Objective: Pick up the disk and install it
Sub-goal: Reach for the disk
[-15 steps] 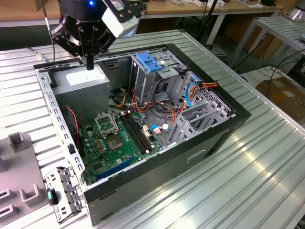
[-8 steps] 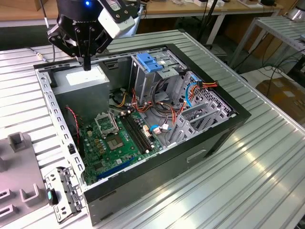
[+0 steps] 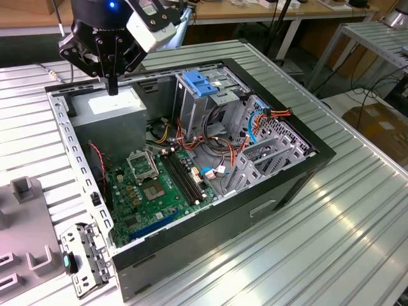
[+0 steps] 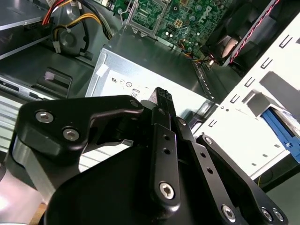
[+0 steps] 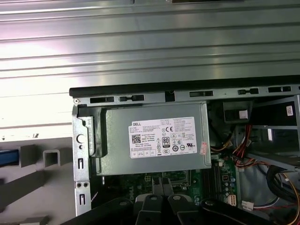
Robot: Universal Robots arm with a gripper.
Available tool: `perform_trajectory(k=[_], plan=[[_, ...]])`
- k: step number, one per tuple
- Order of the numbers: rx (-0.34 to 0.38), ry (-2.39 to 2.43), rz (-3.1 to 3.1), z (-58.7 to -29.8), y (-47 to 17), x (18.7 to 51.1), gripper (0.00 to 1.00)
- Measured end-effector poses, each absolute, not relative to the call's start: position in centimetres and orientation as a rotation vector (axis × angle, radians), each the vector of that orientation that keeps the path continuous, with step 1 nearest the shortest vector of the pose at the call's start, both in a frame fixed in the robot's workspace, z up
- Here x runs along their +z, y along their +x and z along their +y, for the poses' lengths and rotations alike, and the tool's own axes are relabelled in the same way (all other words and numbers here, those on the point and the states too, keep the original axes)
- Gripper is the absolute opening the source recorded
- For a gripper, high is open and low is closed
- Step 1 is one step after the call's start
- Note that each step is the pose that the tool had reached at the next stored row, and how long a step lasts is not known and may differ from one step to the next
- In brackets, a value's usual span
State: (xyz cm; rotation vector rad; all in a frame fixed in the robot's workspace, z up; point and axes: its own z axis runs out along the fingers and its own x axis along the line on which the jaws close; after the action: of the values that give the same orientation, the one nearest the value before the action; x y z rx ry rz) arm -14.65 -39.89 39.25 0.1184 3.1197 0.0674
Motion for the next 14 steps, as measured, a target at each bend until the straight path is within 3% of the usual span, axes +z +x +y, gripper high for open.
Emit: perform_trajectory(k=[14], plan=[[0.067, 0.119, 3.124, -39.89, -15.59, 39.20, 0.11]])
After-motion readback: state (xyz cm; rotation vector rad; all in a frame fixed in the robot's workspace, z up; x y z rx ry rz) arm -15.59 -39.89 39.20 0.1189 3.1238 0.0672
